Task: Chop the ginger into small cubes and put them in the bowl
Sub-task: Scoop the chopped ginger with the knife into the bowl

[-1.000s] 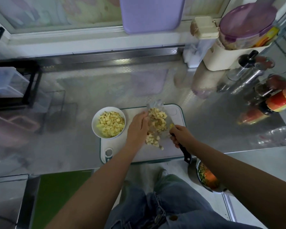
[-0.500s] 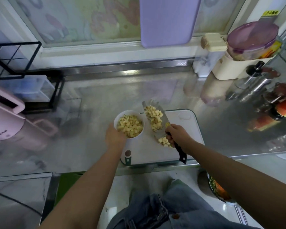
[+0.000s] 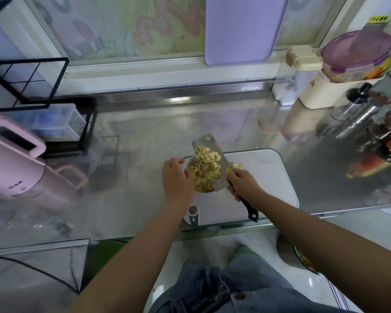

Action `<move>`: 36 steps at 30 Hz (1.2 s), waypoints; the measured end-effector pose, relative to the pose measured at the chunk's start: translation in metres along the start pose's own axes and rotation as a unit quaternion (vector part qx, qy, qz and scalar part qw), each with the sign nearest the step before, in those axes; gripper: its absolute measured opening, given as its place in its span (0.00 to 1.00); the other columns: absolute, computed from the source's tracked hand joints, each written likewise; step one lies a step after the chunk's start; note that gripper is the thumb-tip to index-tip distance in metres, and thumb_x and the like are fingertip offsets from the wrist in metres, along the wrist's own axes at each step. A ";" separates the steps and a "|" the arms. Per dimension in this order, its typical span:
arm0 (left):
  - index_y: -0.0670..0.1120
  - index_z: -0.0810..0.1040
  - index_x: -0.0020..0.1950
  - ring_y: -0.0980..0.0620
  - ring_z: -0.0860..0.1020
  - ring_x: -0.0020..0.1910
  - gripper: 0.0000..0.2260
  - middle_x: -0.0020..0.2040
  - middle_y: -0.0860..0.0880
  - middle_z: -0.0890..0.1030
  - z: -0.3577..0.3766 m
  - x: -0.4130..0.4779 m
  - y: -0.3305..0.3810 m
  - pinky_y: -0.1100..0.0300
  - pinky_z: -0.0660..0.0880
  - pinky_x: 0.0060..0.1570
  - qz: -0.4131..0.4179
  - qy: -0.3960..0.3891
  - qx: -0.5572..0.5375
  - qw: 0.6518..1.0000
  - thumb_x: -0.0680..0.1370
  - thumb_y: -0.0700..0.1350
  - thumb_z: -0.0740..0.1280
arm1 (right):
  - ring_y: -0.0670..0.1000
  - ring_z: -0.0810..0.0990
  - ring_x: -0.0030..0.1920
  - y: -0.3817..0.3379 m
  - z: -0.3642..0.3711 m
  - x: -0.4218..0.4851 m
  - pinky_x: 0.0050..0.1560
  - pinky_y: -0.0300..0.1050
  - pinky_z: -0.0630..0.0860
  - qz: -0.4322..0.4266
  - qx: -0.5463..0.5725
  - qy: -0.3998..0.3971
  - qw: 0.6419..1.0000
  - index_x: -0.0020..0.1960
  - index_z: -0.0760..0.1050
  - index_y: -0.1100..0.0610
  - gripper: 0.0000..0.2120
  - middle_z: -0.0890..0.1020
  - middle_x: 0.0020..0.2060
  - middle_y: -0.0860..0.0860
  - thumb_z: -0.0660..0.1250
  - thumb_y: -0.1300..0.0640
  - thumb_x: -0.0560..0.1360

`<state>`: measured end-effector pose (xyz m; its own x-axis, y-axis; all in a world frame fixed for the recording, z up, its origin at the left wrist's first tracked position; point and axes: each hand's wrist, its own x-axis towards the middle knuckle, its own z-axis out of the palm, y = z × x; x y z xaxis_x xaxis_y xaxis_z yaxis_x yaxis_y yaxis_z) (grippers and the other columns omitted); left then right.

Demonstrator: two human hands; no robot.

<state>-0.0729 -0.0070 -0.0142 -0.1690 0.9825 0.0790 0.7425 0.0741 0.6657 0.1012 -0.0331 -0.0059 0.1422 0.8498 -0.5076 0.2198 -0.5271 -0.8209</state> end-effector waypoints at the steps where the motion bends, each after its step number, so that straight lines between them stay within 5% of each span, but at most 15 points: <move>1: 0.42 0.73 0.61 0.47 0.72 0.59 0.12 0.59 0.44 0.74 -0.001 0.006 0.004 0.64 0.67 0.52 0.058 -0.005 -0.002 0.998 0.78 0.37 0.62 | 0.48 0.65 0.23 0.000 0.000 0.000 0.23 0.39 0.63 0.002 -0.004 -0.004 1.000 0.38 0.67 0.58 0.09 0.69 0.27 0.53 0.58 0.60 0.78; 5: 0.43 0.65 0.74 0.46 0.60 0.74 0.23 0.75 0.45 0.64 0.002 0.032 0.015 0.54 0.59 0.73 0.204 -0.138 0.015 0.969 0.79 0.34 0.55 | 0.48 0.65 0.24 -0.004 -0.001 -0.001 0.24 0.38 0.63 0.019 -0.019 -0.021 0.999 0.38 0.70 0.57 0.10 0.69 0.27 0.52 0.58 0.59 0.78; 9: 0.45 0.66 0.74 0.47 0.62 0.74 0.25 0.75 0.46 0.64 0.009 0.043 0.016 0.56 0.60 0.72 0.269 -0.242 0.049 0.931 0.78 0.31 0.55 | 0.47 0.65 0.23 -0.007 -0.006 0.002 0.24 0.38 0.63 0.027 -0.025 -0.026 0.999 0.38 0.70 0.56 0.09 0.69 0.27 0.52 0.59 0.59 0.77; 16: 0.42 0.75 0.66 0.45 0.74 0.61 0.16 0.63 0.44 0.75 0.004 0.035 -0.007 0.56 0.72 0.61 0.283 -0.197 0.078 0.935 0.79 0.36 0.61 | 0.48 0.66 0.22 -0.007 -0.013 0.008 0.25 0.41 0.65 0.014 -0.032 -0.012 0.999 0.39 0.71 0.58 0.10 0.71 0.27 0.53 0.59 0.58 0.78; 21: 0.43 0.76 0.60 0.47 0.73 0.57 0.13 0.58 0.44 0.74 0.000 0.031 -0.007 0.61 0.71 0.55 0.250 -0.162 0.075 0.952 0.77 0.34 0.60 | 0.48 0.65 0.21 -0.008 -0.012 0.008 0.24 0.41 0.65 0.012 -0.034 -0.015 0.999 0.37 0.70 0.58 0.11 0.70 0.25 0.52 0.59 0.59 0.78; 28: 0.41 0.56 0.78 0.47 0.55 0.77 0.24 0.78 0.45 0.55 0.007 0.039 0.015 0.56 0.56 0.74 0.249 -0.212 0.107 0.939 0.81 0.36 0.54 | 0.48 0.65 0.23 -0.014 -0.006 0.005 0.23 0.39 0.64 0.011 -0.024 -0.019 0.999 0.36 0.70 0.57 0.11 0.70 0.25 0.51 0.59 0.59 0.77; 36: 0.42 0.73 0.67 0.47 0.74 0.62 0.16 0.64 0.44 0.74 0.005 0.022 -0.009 0.58 0.71 0.63 0.253 -0.171 0.072 0.950 0.80 0.37 0.60 | 0.49 0.65 0.25 -0.010 -0.011 0.001 0.25 0.41 0.66 0.009 -0.039 0.000 0.999 0.40 0.70 0.60 0.10 0.70 0.27 0.53 0.58 0.58 0.79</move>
<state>-0.0797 0.0149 -0.0225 0.4351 0.8949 0.0994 0.7577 -0.4236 0.4965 0.1097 -0.0268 0.0040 0.1459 0.8406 -0.5216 0.2913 -0.5403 -0.7894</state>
